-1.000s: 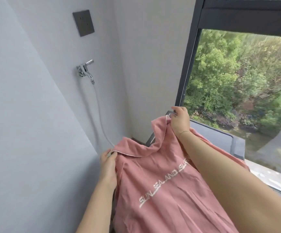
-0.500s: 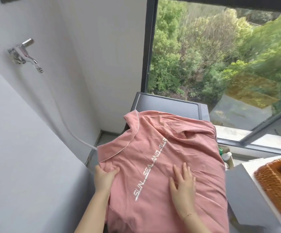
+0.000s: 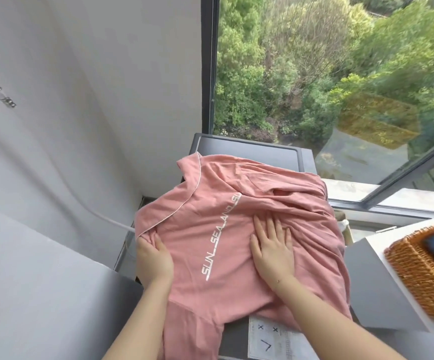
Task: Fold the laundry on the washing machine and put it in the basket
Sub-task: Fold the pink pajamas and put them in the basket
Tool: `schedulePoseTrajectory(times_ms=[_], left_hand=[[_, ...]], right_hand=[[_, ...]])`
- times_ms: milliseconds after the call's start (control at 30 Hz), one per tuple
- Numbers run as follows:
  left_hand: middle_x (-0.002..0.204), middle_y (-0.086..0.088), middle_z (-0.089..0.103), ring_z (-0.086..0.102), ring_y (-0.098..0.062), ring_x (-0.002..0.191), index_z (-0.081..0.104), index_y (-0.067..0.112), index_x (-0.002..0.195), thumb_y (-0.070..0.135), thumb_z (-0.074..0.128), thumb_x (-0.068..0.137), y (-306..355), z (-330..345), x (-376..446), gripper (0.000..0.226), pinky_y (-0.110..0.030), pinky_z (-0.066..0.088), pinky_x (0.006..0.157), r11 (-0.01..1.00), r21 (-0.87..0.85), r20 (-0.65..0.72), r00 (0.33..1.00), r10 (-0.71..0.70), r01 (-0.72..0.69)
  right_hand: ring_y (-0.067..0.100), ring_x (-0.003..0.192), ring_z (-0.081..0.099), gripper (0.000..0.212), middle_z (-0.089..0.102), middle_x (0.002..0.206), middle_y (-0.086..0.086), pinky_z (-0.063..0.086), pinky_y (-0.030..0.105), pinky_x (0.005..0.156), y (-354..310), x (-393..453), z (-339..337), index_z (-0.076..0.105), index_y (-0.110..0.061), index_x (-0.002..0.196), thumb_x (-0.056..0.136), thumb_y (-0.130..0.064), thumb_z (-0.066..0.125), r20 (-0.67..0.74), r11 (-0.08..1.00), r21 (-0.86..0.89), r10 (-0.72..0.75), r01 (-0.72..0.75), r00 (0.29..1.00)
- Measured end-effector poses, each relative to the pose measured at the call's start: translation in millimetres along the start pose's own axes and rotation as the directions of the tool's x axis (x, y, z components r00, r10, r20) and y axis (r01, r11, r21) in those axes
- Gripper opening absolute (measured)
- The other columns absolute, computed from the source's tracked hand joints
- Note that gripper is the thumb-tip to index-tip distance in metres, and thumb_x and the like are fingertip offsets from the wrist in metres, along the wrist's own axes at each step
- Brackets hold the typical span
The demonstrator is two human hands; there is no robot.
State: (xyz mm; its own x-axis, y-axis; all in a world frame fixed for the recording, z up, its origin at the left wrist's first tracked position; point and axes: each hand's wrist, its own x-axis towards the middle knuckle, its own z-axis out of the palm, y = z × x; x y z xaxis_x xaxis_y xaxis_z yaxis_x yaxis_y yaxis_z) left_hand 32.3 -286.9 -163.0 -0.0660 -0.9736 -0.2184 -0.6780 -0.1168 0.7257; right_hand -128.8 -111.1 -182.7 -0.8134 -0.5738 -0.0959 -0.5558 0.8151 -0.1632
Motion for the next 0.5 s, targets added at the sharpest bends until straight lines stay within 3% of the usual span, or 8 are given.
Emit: schedulePoseTrajectory(times_ms=[200,300,500], left_hand=[[0.127,-0.024,0.051,0.051,-0.041,0.113,0.042,-0.002,0.116,0.029,0.031,0.103,15.5,26.0,35.1,0.036,-0.044,0.035,0.076,0.998,0.003,-0.070,0.996,-0.055,0.055],[0.129,-0.026,0.052,0.051,-0.042,0.114,0.043,-0.005,0.120,0.027,0.032,0.104,17.8,30.5,46.7,0.038,-0.046,0.038,0.083,0.994,0.000,-0.067,0.992,-0.110,0.110],[0.133,-0.020,0.054,0.052,-0.038,0.118,0.042,-0.002,0.128,0.025,0.044,0.100,14.6,28.9,50.4,0.039,-0.043,0.040,0.090,0.973,-0.138,-0.053,0.979,-0.194,0.186]], right_hand=[[0.020,0.147,0.005,0.074,0.011,0.160,0.000,-0.005,0.041,0.118,-15.4,69.3,-2.9,0.006,-0.038,0.151,0.080,-0.052,-0.008,0.023,0.997,-0.022,-0.078,0.078,0.997],[0.019,0.147,0.004,0.074,0.014,0.160,0.000,-0.004,0.042,0.118,-22.4,93.4,-4.9,0.006,-0.038,0.151,0.080,-0.052,-0.008,0.031,0.991,-0.023,-0.130,0.130,0.991],[0.015,0.148,-0.006,0.078,0.004,0.161,-0.006,-0.008,0.042,0.117,-17.9,107.8,-11.1,0.005,-0.038,0.151,0.076,-0.059,-0.004,0.124,0.957,0.002,-0.288,0.290,0.950]])
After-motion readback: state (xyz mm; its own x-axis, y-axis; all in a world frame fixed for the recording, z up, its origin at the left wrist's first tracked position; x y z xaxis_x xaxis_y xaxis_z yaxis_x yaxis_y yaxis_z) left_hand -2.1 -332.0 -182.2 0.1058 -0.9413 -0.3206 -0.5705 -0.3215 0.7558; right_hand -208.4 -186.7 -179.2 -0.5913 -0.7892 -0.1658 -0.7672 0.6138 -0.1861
